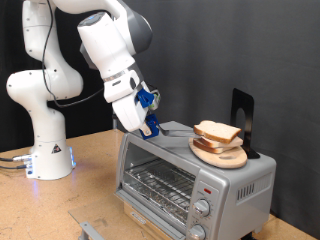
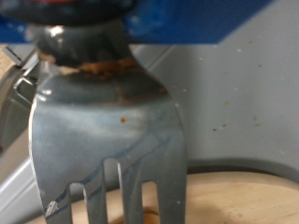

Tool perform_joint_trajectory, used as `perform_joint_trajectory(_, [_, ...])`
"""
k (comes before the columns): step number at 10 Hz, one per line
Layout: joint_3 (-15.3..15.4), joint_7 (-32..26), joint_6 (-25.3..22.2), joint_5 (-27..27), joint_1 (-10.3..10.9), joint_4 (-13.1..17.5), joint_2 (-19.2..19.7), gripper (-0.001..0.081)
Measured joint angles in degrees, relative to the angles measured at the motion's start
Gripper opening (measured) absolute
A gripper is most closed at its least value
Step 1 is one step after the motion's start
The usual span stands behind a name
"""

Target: Make a piece of toast with the oven

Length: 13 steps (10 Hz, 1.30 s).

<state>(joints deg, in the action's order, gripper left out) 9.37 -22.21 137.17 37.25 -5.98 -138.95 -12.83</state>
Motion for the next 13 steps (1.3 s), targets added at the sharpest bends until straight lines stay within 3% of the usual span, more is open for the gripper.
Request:
perform_joint_trajectory(8, [1.4, 1.5, -2.2, -0.9, 0.0, 1.5, 0.8, 0.0394])
perform_joint_trajectory(13, [3.2, 2.6, -2.1, -2.3, 0.0, 4.5, 3.0, 0.0394])
